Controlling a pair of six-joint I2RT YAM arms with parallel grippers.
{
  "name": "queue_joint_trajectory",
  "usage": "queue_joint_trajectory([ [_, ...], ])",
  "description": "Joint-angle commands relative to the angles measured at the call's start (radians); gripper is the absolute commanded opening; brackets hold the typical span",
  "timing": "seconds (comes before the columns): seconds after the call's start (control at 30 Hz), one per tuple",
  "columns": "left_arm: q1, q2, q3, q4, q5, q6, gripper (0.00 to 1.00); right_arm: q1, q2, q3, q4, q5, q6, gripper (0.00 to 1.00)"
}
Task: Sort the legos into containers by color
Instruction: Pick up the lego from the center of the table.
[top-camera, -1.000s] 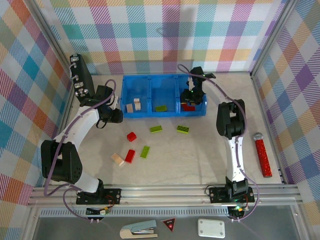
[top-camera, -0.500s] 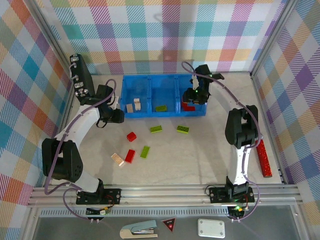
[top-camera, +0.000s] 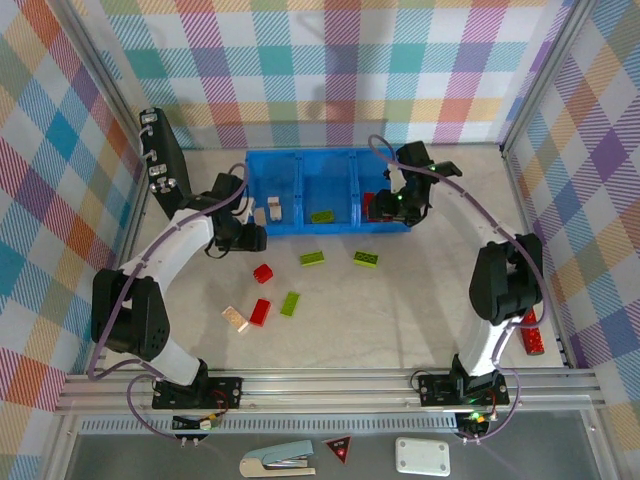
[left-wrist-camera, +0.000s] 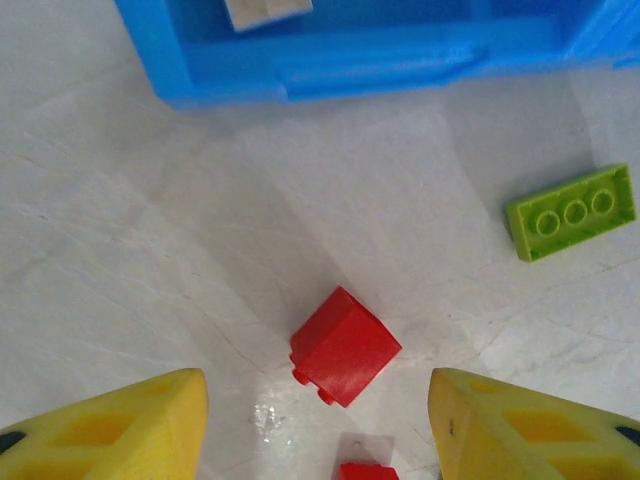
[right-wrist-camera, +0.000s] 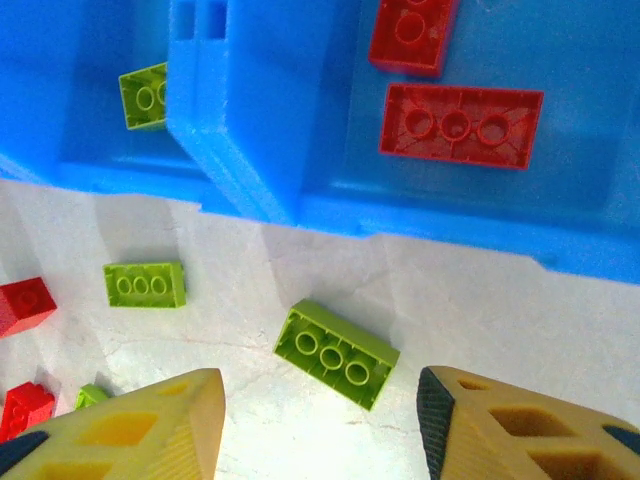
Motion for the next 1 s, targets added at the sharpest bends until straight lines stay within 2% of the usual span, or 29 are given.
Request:
queue_joint_trajectory([
  [0.0, -0.032, 0.0, -0.04, -0.009, -0.003, -0.041, 0.61, 0.007, -0.062, -0.034, 0.01, -0.016, 0.004, 0.55],
  [0.37, -0.109, 0.137, -0.066, 0.066, 0.047, -0.02, 0.63, 0.008, -0.145, -0.104, -0.009, 0.004, -0.011, 0.55],
  [0.63, -0.14, 0.222, -0.036, 0.066, -0.033, 0.005, 0.64, 0.008, -0.177, -0.146, -0.011, 0.015, -0.012, 0.56],
  [0.97, -0.165, 0.199, -0.057, 0.05, -0.064, 0.003, 0.63, 0.007, -0.186, -0.153, -0.013, 0.018, -0.013, 0.56],
])
